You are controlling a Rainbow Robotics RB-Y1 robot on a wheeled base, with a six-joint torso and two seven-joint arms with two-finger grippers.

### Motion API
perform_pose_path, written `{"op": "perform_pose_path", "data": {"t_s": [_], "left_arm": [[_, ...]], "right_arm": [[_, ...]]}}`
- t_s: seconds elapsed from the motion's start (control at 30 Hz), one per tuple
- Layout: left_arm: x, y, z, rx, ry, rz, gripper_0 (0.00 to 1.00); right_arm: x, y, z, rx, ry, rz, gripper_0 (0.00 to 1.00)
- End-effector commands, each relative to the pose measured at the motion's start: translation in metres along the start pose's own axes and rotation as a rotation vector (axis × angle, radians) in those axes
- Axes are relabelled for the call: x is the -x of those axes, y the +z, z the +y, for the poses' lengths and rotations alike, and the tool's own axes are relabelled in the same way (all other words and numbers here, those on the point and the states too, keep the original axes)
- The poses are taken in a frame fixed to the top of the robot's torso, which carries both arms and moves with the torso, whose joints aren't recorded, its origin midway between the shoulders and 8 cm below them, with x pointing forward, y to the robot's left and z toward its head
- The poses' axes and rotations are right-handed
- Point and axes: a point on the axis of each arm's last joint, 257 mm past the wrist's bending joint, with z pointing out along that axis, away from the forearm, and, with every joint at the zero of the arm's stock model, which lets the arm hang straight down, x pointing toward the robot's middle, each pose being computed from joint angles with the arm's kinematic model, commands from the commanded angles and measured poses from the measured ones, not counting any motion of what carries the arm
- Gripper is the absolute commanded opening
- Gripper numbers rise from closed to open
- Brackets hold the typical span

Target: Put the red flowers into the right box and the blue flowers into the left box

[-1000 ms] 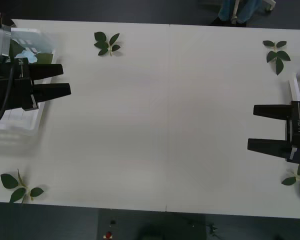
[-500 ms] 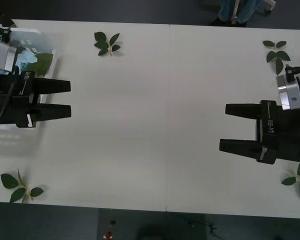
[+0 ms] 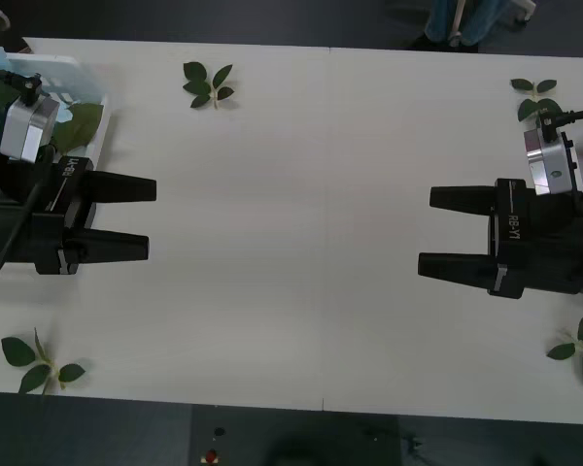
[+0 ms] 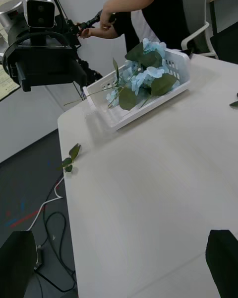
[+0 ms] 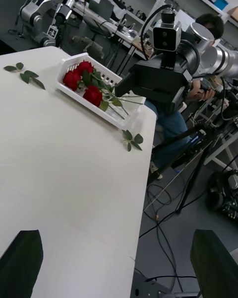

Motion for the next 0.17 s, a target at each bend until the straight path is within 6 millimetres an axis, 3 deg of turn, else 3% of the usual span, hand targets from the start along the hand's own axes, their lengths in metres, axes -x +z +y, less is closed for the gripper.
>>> {"op": "perform_pose_path", "data": {"t_s": [0.03,0.17], "left_arm": [[0.0138,0.0001,-0.0040,-0.009,0.010,0.004,0.87],[0.0138,0.0001,-0.0040,-0.009,0.010,0.004,0.87]], "right_arm": [[0.0089,0.0000,0.0019,0.002,-0.024,-0.023,1.00],[0.0089,0.0000,0.0019,0.002,-0.024,-0.023,1.00]]}}
